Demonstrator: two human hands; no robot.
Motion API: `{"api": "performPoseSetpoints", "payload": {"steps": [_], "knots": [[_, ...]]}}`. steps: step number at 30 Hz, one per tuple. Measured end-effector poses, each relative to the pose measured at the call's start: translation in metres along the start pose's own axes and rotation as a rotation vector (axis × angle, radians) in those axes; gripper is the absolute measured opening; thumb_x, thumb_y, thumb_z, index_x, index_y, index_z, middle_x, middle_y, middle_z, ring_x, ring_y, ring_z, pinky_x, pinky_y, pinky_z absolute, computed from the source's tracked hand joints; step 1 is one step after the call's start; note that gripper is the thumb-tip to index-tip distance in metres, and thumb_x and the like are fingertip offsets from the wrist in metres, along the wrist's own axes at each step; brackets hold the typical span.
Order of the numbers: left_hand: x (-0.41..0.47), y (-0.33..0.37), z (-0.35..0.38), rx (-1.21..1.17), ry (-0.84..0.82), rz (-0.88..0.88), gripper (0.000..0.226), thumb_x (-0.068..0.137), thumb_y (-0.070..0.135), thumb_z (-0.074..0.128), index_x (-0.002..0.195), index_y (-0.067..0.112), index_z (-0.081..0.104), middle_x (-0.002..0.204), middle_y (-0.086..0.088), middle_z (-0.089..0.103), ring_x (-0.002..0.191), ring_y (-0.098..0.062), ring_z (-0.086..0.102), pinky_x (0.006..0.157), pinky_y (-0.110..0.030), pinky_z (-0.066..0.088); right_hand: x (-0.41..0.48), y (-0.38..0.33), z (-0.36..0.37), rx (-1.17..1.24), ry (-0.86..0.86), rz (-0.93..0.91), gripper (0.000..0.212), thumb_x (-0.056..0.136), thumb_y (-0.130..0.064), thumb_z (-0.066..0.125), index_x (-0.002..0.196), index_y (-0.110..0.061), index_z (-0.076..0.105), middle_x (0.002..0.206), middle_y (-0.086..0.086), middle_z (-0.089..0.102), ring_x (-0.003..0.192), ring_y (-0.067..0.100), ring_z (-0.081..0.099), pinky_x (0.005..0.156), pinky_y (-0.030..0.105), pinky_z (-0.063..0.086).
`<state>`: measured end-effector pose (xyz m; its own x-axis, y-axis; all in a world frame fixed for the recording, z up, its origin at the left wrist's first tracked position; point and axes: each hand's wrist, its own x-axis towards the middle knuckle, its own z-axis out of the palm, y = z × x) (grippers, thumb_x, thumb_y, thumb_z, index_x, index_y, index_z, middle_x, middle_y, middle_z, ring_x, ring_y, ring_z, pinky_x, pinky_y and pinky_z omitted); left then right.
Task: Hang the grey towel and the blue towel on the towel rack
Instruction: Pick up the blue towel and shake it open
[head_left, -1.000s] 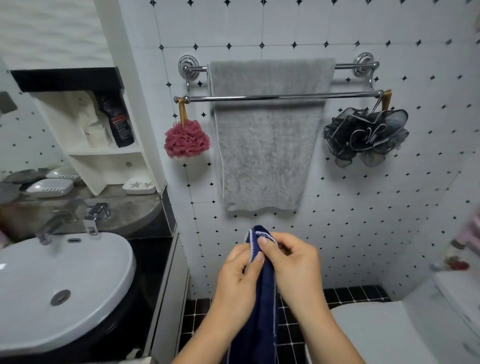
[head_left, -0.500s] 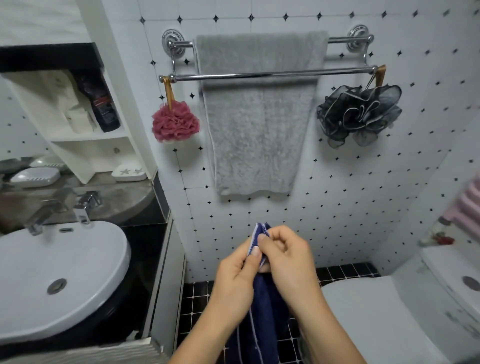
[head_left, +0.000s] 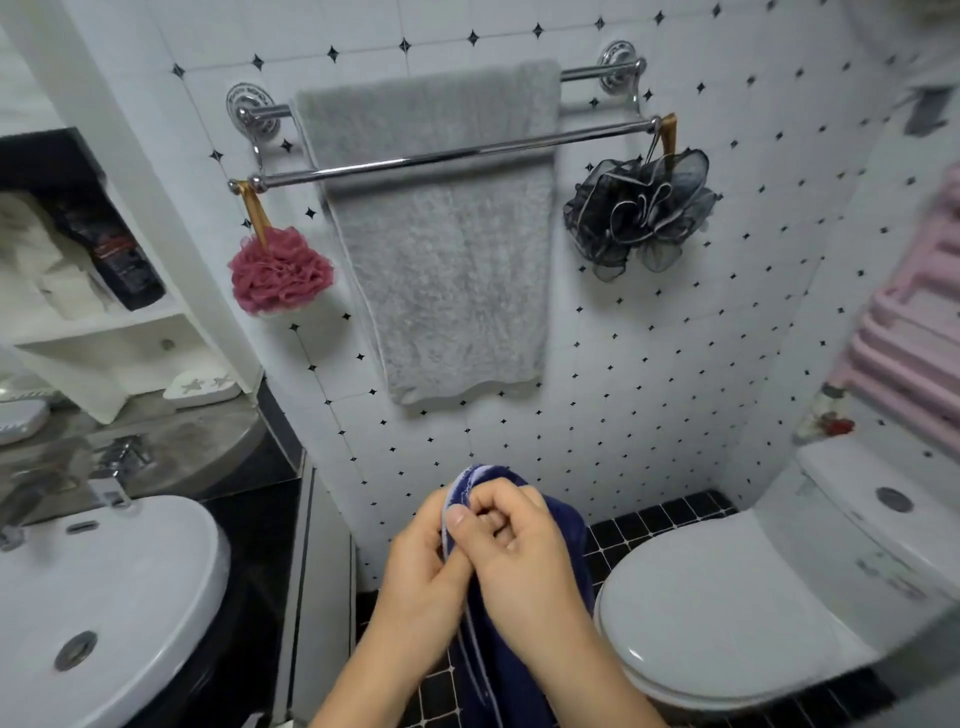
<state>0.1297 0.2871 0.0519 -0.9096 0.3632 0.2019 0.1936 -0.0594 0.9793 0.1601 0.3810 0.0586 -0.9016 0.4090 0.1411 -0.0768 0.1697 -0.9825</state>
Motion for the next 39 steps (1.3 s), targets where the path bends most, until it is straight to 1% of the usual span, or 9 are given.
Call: {"api": "performPoseSetpoints", "payload": {"steps": [4,8,12,21,24,29,31,36,39], "knots": [[0.002,0.001,-0.001,0.056,0.016,0.013,0.028,0.084,0.014,0.066,0.102,0.034,0.073,0.094,0.004,0.077,0.085,-0.006,0.072,0.071,-0.017,0.053,-0.005,-0.001,-0.006,0.014,-0.053,-0.037,0.022,0.067,-0.051,0.062,0.076,-0.031,0.065,0.086,-0.008,0.052,0.069,0.004,0.056,0.067,0.016,0.046],[0.009,0.003,-0.019,-0.088,0.024,-0.034,0.023,0.084,0.016,0.063,0.098,0.025,0.078,0.093,-0.004,0.078,0.085,-0.010,0.072,0.074,-0.018,0.054,0.012,0.005,-0.043,0.310,-0.130,0.039,0.012,0.079,-0.018,0.070,0.087,-0.027,0.073,0.081,-0.004,0.067,0.067,0.010,0.060,0.062,0.021,0.050],[0.022,0.015,-0.024,-0.170,-0.044,-0.073,0.022,0.084,0.017,0.056,0.089,0.010,0.076,0.083,-0.008,0.077,0.074,-0.013,0.071,0.066,-0.020,0.055,0.036,0.009,-0.068,-0.007,-0.362,-0.100,0.035,0.079,-0.007,0.065,0.100,-0.034,0.068,0.104,-0.014,0.069,0.097,0.004,0.062,0.085,0.019,0.046],[0.051,0.033,-0.045,-0.173,0.116,-0.011,0.032,0.099,0.007,0.046,0.081,0.016,0.071,0.069,0.001,0.072,0.062,-0.009,0.065,0.062,-0.021,0.055,0.045,0.052,-0.086,-0.264,-0.860,0.199,0.021,0.073,-0.022,0.076,0.091,-0.014,0.069,0.095,0.009,0.074,0.087,0.023,0.069,0.086,0.044,0.055],[0.061,0.040,-0.060,-0.212,0.174,0.001,0.028,0.100,0.009,0.046,0.085,0.016,0.070,0.073,0.000,0.072,0.065,-0.011,0.066,0.064,-0.022,0.056,0.046,0.071,-0.098,-0.600,-0.972,0.278,0.010,0.066,-0.034,0.079,0.066,-0.031,0.069,0.066,-0.012,0.068,0.065,0.010,0.064,0.070,0.031,0.052],[0.066,0.031,-0.078,-0.071,0.137,-0.025,0.028,0.099,0.013,0.050,0.087,0.021,0.074,0.080,0.000,0.074,0.074,-0.014,0.067,0.071,-0.025,0.056,0.071,0.072,-0.125,-1.333,-0.754,0.104,0.045,0.060,-0.068,0.064,0.087,-0.032,0.065,0.081,-0.006,0.060,0.083,0.022,0.050,0.075,0.034,0.037],[0.067,0.024,-0.087,-0.050,0.180,-0.054,0.028,0.099,0.014,0.051,0.088,0.021,0.076,0.083,0.001,0.075,0.077,-0.013,0.067,0.074,-0.025,0.055,0.092,0.063,-0.141,-1.416,-0.611,0.075,0.044,0.065,-0.070,0.059,0.076,-0.028,0.058,0.080,-0.006,0.050,0.091,0.023,0.046,0.077,0.037,0.032],[0.074,0.009,-0.108,-0.005,0.297,-0.114,0.030,0.099,0.015,0.052,0.086,0.025,0.078,0.080,0.008,0.077,0.071,-0.003,0.068,0.063,-0.015,0.053,0.124,0.036,-0.162,-1.345,-0.232,0.014,0.041,0.073,-0.062,0.067,0.065,-0.024,0.055,0.089,0.000,0.051,0.096,0.024,0.050,0.074,0.035,0.038],[0.084,0.007,-0.124,-0.008,0.388,-0.142,0.034,0.097,0.014,0.054,0.077,0.026,0.078,0.071,0.009,0.075,0.062,-0.003,0.066,0.058,-0.018,0.053,0.111,0.020,-0.146,-1.003,-0.300,-0.027,0.036,0.072,-0.046,0.077,0.057,-0.021,0.056,0.072,0.003,0.060,0.075,0.024,0.057,0.058,0.030,0.040]]}}
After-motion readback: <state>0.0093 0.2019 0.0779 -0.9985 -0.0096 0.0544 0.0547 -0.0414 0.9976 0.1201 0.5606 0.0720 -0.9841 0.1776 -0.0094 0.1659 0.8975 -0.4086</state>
